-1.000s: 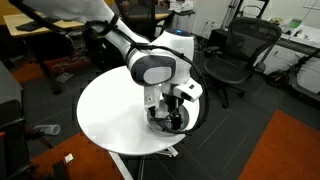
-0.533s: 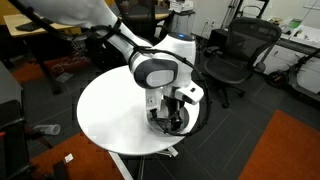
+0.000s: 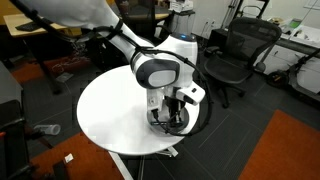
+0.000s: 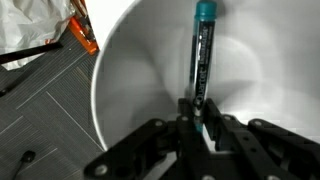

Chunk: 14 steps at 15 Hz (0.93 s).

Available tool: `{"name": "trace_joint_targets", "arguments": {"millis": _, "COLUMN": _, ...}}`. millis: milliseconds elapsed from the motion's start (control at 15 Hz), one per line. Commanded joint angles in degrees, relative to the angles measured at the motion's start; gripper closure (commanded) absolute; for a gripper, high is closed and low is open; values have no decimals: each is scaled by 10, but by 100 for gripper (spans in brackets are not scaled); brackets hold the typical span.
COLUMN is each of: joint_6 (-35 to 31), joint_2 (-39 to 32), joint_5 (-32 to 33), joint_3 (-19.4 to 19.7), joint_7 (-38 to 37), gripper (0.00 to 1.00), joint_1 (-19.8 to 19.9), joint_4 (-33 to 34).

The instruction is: Put the marker inside the bowl then put it back on the table

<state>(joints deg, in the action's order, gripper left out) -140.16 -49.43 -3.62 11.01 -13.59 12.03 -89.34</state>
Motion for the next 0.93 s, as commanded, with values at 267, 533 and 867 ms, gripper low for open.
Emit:
{"name": "trace_joint_targets", "arguments": {"millis": 267, "joint_6": 10, "joint_2": 30, "joint_5": -4, "joint_3": -5, "joint_7": 11, "gripper": 95, "joint_1": -4, "joint_4": -6}}
{"name": "trace_joint_targets", "arguments": {"millis": 533, "joint_6": -4, "joint_2": 69, "joint_5": 1, "joint_3": -5, "joint_7": 15, "gripper": 95, "joint_1": -14, "joint_4": -30}}
{"name": "trace_joint_targets", "arguments": {"millis": 867, "joint_6": -22, "joint_2": 127, "joint_5": 14, "joint_3": -4, "joint_7": 18, "gripper": 95, "joint_1": -35, "joint_4": -75}}
